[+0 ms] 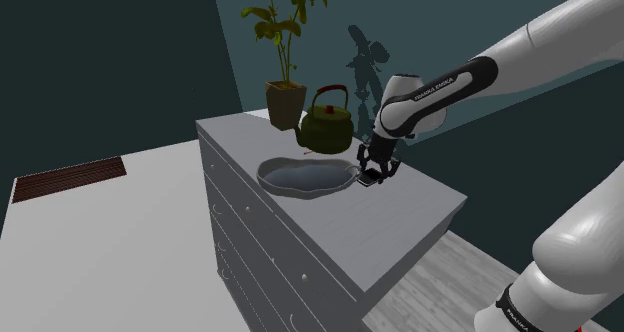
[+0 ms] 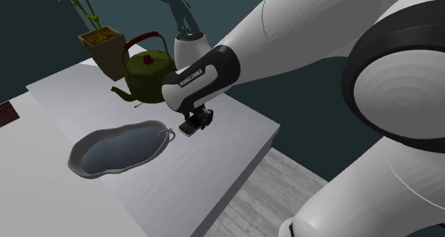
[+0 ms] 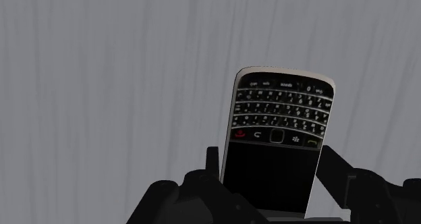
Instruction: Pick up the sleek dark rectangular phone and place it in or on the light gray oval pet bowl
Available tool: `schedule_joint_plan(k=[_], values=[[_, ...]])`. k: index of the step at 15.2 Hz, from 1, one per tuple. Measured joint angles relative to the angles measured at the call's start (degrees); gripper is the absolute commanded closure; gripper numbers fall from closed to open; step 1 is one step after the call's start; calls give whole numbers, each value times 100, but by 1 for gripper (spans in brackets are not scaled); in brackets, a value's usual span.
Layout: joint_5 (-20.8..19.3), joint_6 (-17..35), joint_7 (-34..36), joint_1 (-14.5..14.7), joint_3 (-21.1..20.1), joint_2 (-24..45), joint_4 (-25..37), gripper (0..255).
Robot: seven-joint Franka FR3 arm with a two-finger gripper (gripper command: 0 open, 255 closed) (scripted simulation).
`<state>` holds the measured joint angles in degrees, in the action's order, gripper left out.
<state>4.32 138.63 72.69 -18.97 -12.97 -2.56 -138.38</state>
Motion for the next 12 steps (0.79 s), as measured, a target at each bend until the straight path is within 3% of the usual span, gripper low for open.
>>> schedule_joint_plan(k=[5,12], values=[[6,-32,-5,1,1,-18,14,255],[73,-558,-49,-1,22,-361,203,255]])
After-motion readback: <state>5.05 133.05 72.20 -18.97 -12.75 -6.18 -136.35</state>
